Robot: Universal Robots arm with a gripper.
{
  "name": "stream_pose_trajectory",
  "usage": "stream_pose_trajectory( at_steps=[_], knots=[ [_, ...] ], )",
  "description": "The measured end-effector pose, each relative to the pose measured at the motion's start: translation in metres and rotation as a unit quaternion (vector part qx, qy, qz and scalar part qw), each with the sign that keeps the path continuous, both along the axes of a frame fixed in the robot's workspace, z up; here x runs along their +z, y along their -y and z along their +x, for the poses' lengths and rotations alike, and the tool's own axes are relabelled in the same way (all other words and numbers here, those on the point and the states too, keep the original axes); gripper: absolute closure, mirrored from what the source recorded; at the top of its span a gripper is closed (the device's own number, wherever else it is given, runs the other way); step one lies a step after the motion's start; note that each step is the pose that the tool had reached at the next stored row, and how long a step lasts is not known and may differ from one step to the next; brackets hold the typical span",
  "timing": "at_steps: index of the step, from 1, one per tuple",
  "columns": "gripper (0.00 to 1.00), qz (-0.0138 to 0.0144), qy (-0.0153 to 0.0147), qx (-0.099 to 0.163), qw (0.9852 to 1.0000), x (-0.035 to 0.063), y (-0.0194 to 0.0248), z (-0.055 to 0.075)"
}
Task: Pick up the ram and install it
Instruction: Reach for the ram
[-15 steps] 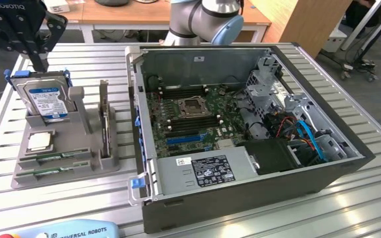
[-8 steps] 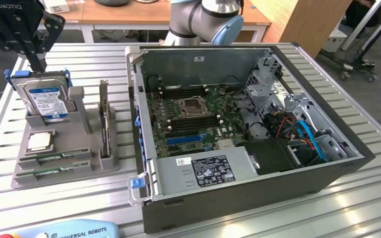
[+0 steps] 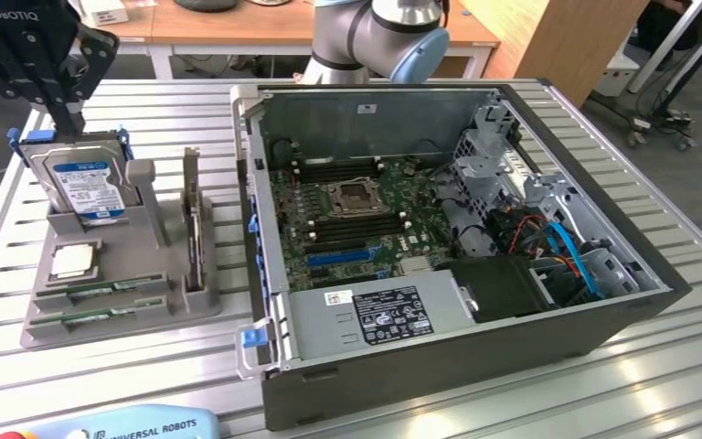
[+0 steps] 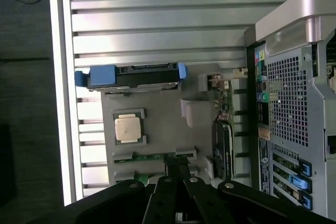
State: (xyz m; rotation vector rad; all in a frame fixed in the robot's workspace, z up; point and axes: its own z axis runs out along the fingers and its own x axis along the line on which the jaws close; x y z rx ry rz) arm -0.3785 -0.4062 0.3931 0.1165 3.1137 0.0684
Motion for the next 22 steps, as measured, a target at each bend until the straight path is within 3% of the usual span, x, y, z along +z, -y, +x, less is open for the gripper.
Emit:
stream_pose_trajectory(
  at_steps=[7,11,22],
  knots=[
    [0.90,-0.0001,0.0000,0.000,1.0000,0.0000,0.0135,0.000],
    [0.90,-0.0001,0.0000,0.000,1.0000,0.0000,0.0188,0.000],
    [0.90,-0.0001,0.0000,0.001,1.0000,0.0000,0.0200,0.000]
  ],
)
